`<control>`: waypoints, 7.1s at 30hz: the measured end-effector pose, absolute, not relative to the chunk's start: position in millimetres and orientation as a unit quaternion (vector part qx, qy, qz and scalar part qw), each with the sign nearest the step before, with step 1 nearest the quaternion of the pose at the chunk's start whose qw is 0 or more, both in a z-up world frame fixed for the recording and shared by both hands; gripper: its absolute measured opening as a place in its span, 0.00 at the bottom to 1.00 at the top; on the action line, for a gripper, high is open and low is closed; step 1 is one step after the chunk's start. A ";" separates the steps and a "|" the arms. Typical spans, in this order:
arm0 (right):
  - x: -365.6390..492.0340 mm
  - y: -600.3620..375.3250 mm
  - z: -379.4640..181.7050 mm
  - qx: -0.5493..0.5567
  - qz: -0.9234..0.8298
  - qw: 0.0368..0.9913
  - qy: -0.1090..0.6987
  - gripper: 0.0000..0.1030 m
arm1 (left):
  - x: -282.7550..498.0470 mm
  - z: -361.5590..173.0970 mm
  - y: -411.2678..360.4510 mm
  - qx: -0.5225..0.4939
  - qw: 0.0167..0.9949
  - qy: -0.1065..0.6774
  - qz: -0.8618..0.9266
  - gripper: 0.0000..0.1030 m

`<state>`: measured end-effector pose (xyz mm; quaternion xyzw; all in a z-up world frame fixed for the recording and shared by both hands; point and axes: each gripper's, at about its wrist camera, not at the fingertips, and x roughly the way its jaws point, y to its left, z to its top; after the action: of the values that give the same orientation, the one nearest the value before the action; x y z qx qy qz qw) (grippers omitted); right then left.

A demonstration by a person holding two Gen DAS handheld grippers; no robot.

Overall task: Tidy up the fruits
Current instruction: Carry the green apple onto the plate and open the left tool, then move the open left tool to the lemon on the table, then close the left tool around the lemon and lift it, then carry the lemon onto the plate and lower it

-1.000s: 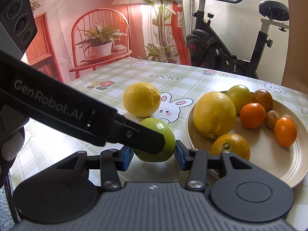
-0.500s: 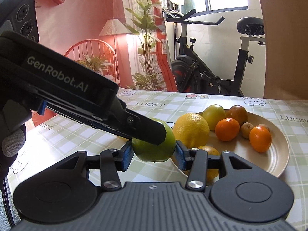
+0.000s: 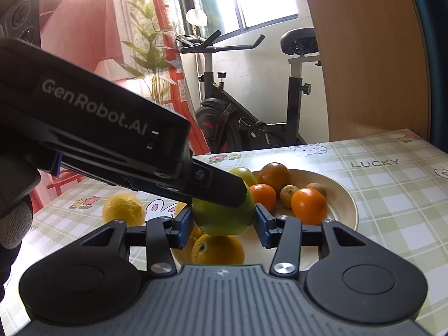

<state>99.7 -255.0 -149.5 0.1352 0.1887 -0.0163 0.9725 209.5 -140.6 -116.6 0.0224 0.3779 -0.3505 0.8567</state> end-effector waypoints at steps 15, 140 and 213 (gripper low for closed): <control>118.3 -262.8 -153.2 0.135 -0.048 0.961 0.236 0.46 | 236.5 -133.5 -155.7 0.020 0.853 0.403 -0.331 0.44; 199.0 -152.8 -172.6 0.052 0.117 0.943 0.306 0.61 | 245.2 -137.7 -3.2 -0.036 0.888 0.407 -0.210 0.56; 86.4 -292.9 -140.2 0.065 -0.056 0.965 0.249 0.64 | 210.2 -128.8 -191.0 0.055 0.851 0.406 -0.329 0.58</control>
<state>86.4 -292.9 -140.2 0.0654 0.2487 -0.0558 0.9648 210.2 -191.0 -128.8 0.0554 0.4063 -0.3286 0.8508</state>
